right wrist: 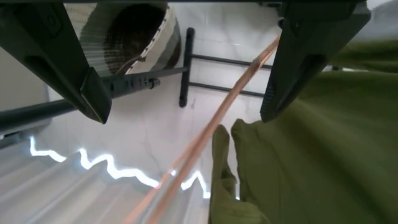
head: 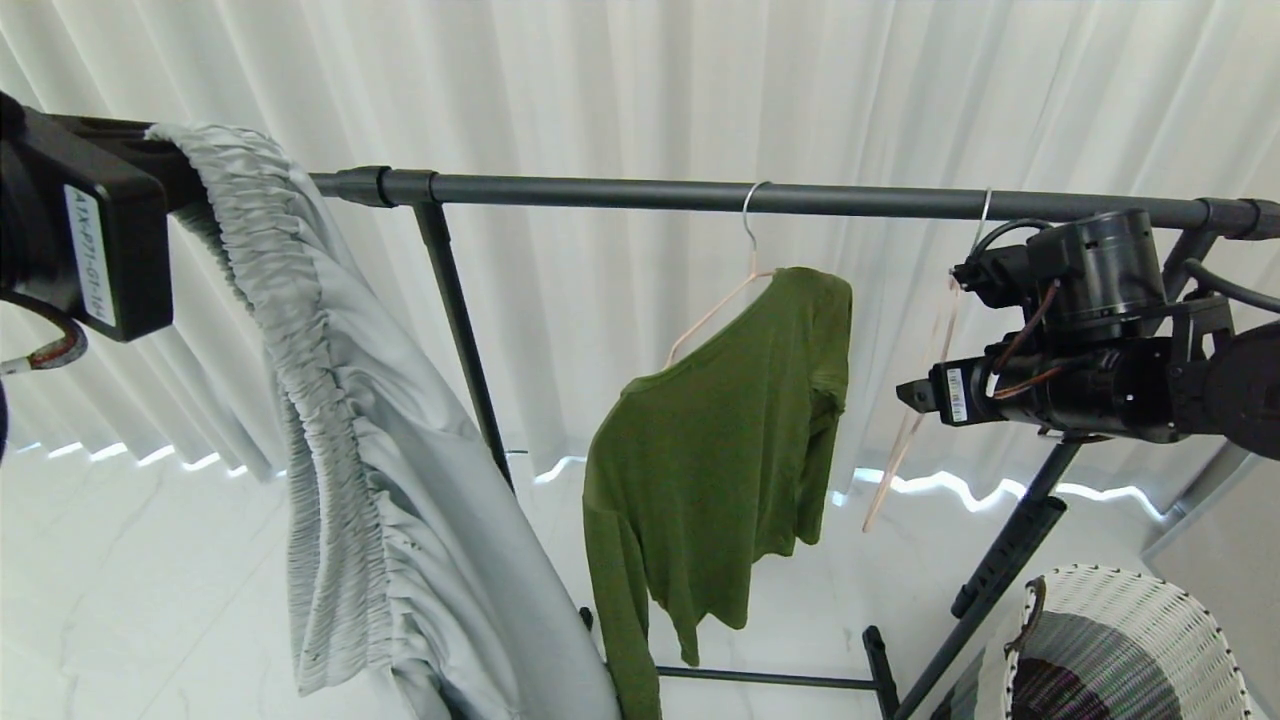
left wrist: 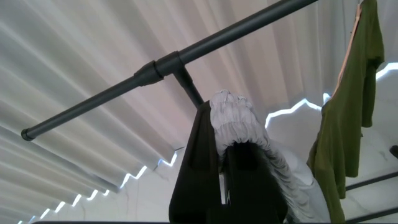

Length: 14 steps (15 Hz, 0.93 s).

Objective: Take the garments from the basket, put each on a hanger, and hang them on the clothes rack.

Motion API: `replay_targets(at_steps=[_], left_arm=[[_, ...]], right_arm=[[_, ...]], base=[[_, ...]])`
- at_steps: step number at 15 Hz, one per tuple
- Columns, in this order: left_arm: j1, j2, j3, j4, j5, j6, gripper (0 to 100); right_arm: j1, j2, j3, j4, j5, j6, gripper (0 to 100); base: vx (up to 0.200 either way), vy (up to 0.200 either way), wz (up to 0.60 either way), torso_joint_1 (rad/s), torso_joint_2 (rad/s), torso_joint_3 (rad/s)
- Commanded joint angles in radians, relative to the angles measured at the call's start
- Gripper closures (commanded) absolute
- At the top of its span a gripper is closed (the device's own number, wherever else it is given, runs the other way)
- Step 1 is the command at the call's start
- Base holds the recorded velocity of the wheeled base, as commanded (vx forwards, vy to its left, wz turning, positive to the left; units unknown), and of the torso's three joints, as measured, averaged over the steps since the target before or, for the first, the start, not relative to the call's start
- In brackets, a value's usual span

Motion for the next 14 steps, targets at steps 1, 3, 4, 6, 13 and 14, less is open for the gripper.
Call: replay_targets(at_steps=[1, 3, 4, 6, 13, 14], left_arm=[[-0.001, 0.001, 0.000, 0.000, 0.001, -0.001, 100], [0.000, -0.001, 0.000, 0.000, 0.001, 0.001, 100], [0.000, -0.001, 0.000, 0.000, 0.001, 0.001, 100], [0.000, 0.001, 0.000, 0.000, 0.001, 0.001, 100], [0.000, 0.001, 0.003, 0.000, 0.001, 0.001, 100], [0.000, 0.001, 0.003, 0.000, 0.001, 0.001, 100]], right_arm=[[0.004, -0.017, 0.012, 0.001, 0.000, 0.009, 0], [0.004, -0.023, 0.037, 0.001, 0.000, 0.021, 0], [0.005, -0.025, 0.046, 0.001, 0.000, 0.038, 0], [0.007, -0.025, 0.054, 0.001, 0.000, 0.056, 0], [-0.022, 0.013, 0.077, 0.005, 0.005, 0.142, 0], [-0.030, 0.020, 0.077, 0.001, 0.008, 0.142, 0]], base=[[0.000, 0.000, 0.00, 0.000, 0.00, 0.000], [0.000, 0.000, 0.00, 0.000, 0.00, 0.000], [0.000, 0.000, 0.00, 0.000, 0.00, 0.000], [0.000, 0.000, 0.00, 0.000, 0.00, 0.000], [0.000, 0.000, 0.00, 0.000, 0.00, 0.000], [0.000, 0.000, 0.00, 0.000, 0.00, 0.000]])
